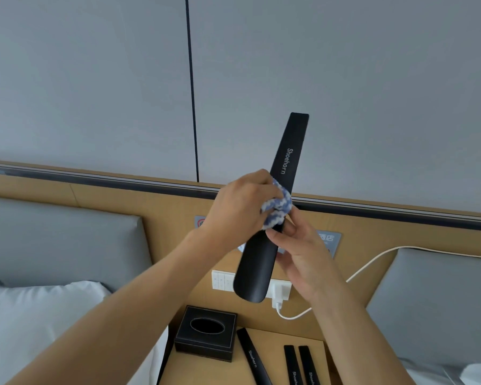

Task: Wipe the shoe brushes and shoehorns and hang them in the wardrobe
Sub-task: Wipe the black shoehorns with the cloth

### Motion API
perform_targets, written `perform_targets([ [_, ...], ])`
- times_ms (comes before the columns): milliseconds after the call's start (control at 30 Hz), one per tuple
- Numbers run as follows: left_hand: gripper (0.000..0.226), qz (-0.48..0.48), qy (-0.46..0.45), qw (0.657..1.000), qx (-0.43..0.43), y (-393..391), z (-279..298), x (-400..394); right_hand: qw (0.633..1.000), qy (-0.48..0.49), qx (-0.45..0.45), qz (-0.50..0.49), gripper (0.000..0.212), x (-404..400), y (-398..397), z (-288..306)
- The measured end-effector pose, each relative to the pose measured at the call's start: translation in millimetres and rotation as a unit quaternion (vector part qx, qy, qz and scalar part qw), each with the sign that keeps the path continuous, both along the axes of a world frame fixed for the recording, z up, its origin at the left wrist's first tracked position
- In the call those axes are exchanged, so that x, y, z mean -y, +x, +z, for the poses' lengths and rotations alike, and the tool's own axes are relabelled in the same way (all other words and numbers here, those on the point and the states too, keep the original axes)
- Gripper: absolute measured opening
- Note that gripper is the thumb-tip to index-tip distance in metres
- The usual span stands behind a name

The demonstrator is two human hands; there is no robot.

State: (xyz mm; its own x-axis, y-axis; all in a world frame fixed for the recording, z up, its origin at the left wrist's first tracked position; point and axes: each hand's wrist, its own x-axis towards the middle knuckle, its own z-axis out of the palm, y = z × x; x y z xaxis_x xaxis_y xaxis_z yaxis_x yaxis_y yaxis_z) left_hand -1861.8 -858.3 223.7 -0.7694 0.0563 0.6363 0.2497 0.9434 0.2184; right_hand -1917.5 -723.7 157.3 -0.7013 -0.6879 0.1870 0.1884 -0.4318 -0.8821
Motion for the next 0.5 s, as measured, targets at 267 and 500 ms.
perform_targets([
  [267, 0.010, -0.041, -0.063, 0.997, 0.029, 12.7, -26.2, -5.3, 0.985, 0.004, 0.167, -0.042, 0.040, -9.1, -19.2, 5.6],
  [500, 0.030, 0.020, -0.073, 0.995, 0.059, 23.5, -64.7, -4.9, 0.955, -0.071, 0.231, -0.170, 0.025, -11.9, -25.8, -10.5],
])
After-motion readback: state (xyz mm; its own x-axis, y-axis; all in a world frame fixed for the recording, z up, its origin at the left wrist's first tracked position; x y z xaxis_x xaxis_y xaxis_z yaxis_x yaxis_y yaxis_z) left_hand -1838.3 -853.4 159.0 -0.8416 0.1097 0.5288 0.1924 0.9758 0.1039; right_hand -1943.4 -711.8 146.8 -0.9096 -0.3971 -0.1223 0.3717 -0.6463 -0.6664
